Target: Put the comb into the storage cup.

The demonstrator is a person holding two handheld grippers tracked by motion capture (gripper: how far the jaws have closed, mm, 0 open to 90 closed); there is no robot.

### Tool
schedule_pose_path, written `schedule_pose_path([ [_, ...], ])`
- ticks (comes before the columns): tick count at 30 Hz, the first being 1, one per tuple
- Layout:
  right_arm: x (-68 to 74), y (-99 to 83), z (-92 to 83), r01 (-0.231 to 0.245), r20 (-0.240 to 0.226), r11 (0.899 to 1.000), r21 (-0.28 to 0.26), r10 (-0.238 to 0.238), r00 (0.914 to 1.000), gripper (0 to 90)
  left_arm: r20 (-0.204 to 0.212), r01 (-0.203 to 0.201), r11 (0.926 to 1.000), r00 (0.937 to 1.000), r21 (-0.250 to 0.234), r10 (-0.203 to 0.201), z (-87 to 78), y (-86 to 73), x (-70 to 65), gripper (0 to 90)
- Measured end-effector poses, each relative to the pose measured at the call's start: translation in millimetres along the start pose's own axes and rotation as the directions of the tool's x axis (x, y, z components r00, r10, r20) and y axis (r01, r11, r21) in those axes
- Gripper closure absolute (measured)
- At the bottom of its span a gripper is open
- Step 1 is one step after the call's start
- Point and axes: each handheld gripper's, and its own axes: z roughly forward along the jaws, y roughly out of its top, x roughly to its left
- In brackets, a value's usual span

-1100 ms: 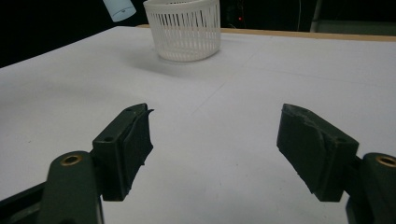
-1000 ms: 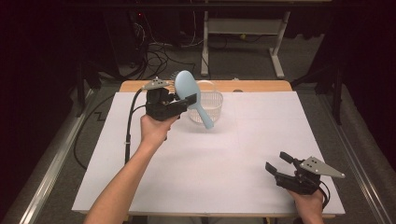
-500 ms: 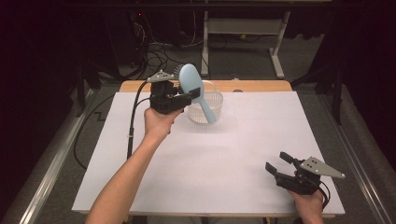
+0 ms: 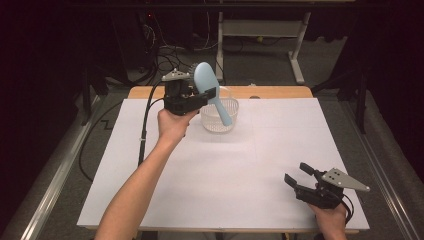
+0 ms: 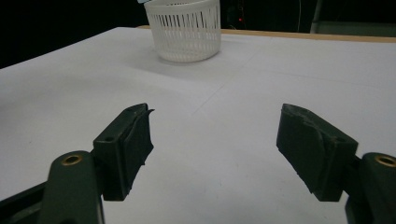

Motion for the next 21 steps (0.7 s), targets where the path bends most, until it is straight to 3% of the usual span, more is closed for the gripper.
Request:
schedule_pose_path([
  [21, -0.2, -0.1, 0.0, -0.004, 0.004, 1.0, -0.001, 0.004, 1.0, 27.0, -0.059, 0.023, 0.9996, 0.998, -0.014, -0.023, 14.1, 12.8, 11.4, 51.7],
])
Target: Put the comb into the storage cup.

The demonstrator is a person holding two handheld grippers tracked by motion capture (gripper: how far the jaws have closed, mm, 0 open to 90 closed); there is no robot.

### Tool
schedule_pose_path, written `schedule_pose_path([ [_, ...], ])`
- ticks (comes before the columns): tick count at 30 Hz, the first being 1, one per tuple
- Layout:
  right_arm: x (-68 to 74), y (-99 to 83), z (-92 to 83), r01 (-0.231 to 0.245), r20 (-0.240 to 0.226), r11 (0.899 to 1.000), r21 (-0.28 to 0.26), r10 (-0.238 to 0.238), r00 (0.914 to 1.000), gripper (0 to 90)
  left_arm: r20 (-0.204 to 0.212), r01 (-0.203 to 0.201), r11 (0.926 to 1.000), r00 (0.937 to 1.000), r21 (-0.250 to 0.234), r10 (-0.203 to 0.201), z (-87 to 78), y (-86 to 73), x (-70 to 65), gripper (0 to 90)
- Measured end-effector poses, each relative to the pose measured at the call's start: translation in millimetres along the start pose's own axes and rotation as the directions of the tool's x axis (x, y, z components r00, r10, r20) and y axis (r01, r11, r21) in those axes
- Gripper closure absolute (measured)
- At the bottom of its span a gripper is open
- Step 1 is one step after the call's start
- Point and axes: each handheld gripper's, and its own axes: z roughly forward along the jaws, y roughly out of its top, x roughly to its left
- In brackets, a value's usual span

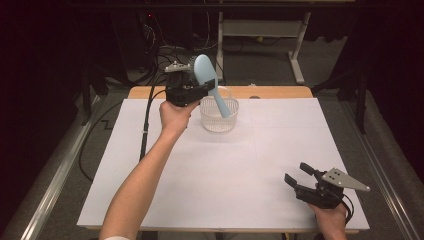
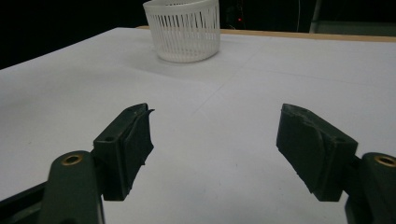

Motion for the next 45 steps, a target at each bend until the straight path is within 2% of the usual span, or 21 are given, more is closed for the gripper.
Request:
schedule_pose_path([
  [15, -0.3, 0.1, -0.2, -0.003, -0.002, 1.0, -0.004, 0.003, 1.0, 27.0, -0.053, 0.002, 0.9999, 0.9986, 0.015, -0.001, 21.5, 3.4, 6.5, 51.6],
  [28, -0.5, 0.2, -0.1, -0.008, -0.003, 1.0, -0.004, 0.008, 1.0, 27.1, -0.083, 0.009, 0.9991, 0.9965, 0.042, -0.006, 43.1, -3.3, 9.0, 51.5],
  [35, -0.6, 0.4, -0.6, -0.009, -0.004, 1.0, -0.005, 0.009, 1.0, 27.1, -0.102, 0.009, 0.9979, 0.9948, 0.064, -0.003, 48.6, -6.4, 11.3, 51.4],
  [45, -0.5, 0.5, -0.7, -0.009, -0.004, 1.0, -0.007, 0.009, 0.9999, 27.1, -0.11, 0.005, 0.9976, 0.994, 0.069, 0.002, 53.3, -9.2, 11.5, 51.4],
])
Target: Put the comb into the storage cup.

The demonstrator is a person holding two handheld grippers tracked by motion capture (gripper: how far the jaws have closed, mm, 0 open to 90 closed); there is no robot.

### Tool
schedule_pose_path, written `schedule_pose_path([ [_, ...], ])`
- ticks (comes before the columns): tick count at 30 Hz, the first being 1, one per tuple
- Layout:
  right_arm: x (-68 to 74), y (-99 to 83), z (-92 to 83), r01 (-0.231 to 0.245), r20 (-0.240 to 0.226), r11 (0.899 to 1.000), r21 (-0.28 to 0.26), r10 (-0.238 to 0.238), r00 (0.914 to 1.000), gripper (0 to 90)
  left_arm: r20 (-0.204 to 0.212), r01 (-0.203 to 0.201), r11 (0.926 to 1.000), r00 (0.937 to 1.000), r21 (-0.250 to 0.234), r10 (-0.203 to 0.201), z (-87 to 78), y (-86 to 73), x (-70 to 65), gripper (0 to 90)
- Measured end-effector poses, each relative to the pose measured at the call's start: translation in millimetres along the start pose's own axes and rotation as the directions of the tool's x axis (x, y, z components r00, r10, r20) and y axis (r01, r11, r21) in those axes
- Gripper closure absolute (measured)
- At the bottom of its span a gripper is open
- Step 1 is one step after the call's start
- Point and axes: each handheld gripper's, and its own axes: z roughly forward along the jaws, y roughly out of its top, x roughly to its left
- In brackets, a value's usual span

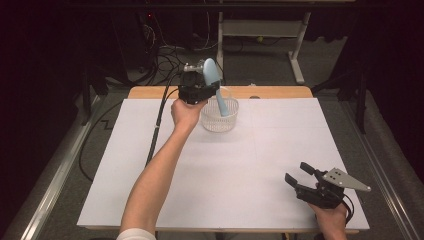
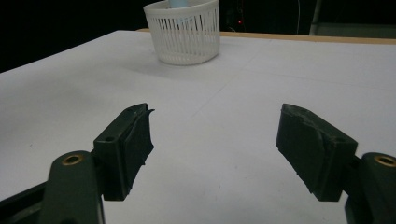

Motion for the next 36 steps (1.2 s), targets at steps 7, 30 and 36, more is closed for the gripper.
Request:
schedule_pose_path([
  [7, -0.1, -0.2, 0.3, -0.006, 0.002, 1.0, 0.004, 0.006, 1.0, 27.1, -0.002, 0.003, 0.9999, 1.0, 0.012, -0.003, 4.1, -2.4, -1.1, 51.3],
  [30, -1.2, 0.2, -0.3, 0.009, -0.004, 1.0, -0.004, -0.009, 1.0, 27.1, -0.017, 0.002, 0.9995, 0.9999, 0.033, -0.002, 21.8, -12.3, -5.1, 51.2],
  [36, -1.0, 0.2, -0.1, 0.009, -0.005, 1.0, 0.0, -0.009, 1.0, 27.2, -0.025, 0.002, 0.9995, 0.9997, 0.031, -0.001, 25.9, -16.0, -5.1, 51.1],
])
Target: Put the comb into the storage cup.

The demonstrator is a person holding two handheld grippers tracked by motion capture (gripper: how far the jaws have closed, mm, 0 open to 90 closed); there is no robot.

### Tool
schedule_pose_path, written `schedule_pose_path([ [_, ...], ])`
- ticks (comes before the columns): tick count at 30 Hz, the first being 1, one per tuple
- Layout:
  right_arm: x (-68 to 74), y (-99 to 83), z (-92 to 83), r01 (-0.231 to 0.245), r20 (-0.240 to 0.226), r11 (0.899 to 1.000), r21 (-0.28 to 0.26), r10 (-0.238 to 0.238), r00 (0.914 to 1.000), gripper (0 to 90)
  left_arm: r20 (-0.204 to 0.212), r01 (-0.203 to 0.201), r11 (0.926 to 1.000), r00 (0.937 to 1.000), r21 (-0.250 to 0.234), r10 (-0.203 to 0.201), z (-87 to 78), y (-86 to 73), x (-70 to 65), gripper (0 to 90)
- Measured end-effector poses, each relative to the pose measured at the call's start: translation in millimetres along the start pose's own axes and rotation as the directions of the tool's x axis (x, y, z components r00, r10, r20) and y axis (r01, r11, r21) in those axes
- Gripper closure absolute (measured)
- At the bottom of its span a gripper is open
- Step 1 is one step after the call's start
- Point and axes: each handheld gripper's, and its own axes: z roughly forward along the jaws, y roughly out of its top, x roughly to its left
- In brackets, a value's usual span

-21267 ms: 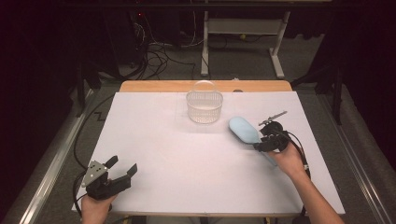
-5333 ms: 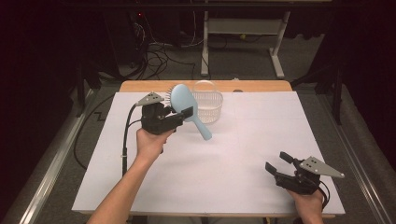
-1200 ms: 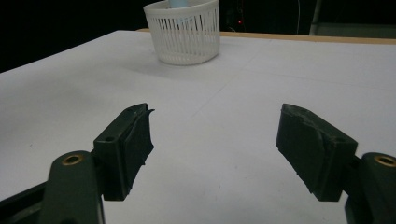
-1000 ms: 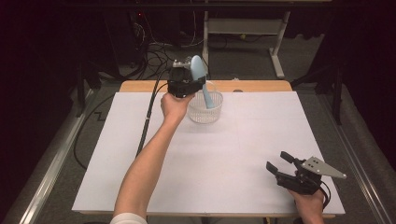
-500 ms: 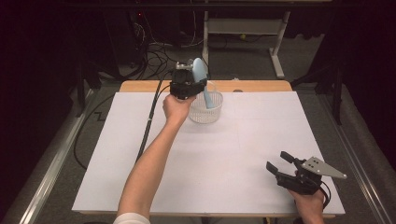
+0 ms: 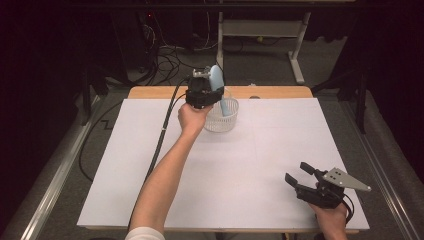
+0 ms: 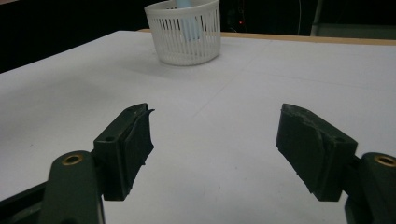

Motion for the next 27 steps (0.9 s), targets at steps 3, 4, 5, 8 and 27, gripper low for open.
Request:
schedule_pose_path([
  [3, 0.0, -0.1, -0.1, -0.003, -0.002, 1.0, -0.002, 0.003, 1.0, 27.2, -0.005, 0.012, 0.9999, 0.9999, -0.002, -0.012, 2.1, -3.2, 1.4, 51.0],
  [4, -0.2, 0.0, -0.2, 0.001, -0.002, 1.0, -0.004, -0.001, 1.0, 27.2, -0.003, 0.016, 0.9999, 0.9999, 0.003, -0.016, 3.2, -4.3, 2.2, 51.0],
  [5, -0.2, 0.0, -0.2, 0.001, -0.003, 1.0, -0.004, -0.001, 1.0, 27.2, -0.005, 0.015, 0.9999, 0.9999, 0.006, -0.015, 4.1, -5.3, 2.8, 51.0],
  [8, 0.0, 0.0, 0.1, -0.001, -0.002, 1.0, -0.002, 0.001, 1.0, 27.2, -0.005, 0.016, 0.9998, 0.9999, 0.011, -0.016, 5.7, -8.1, 4.0, 51.0],
  [27, -0.9, -0.2, 0.3, 0.0, -0.004, 1.0, 0.0, 0.0, 1.0, 27.2, 0.006, -0.002, 0.9997, 1.0, 0.023, 0.002, 16.7, -15.1, -2.0, 50.9],
])
